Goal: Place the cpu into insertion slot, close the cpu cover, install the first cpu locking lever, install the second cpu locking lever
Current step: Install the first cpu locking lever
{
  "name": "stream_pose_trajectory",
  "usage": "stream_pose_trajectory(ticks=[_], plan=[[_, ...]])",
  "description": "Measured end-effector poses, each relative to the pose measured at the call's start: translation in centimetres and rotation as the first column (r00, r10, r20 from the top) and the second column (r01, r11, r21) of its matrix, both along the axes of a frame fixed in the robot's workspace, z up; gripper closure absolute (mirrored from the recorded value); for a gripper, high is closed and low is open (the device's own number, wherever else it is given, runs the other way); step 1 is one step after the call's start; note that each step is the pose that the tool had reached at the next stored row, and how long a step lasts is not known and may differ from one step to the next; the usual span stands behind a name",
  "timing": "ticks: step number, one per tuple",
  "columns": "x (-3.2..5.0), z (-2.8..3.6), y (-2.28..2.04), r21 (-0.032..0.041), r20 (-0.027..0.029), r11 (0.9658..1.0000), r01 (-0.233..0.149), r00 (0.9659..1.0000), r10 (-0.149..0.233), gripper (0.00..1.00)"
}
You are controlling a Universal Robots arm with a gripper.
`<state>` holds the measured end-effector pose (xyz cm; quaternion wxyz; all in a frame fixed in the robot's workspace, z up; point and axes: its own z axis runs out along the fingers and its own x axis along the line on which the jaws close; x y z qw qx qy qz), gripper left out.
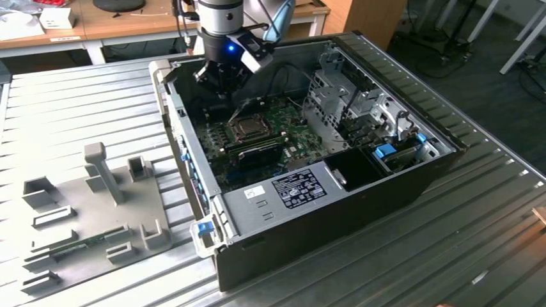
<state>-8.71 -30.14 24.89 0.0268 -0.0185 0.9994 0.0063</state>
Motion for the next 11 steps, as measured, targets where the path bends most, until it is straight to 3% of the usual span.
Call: stream_pose_trajectory(ticks=[5, 11], plan=[[0.03, -0.01, 0.00, 0.0001, 0.0001, 1.0000, 0.000, 1.0000, 0.000, 0.90], [0.63, -0.06, 0.00, 0.0001, -0.0004, 1.0000, 0.000, 1.0000, 0.000, 0.90]])
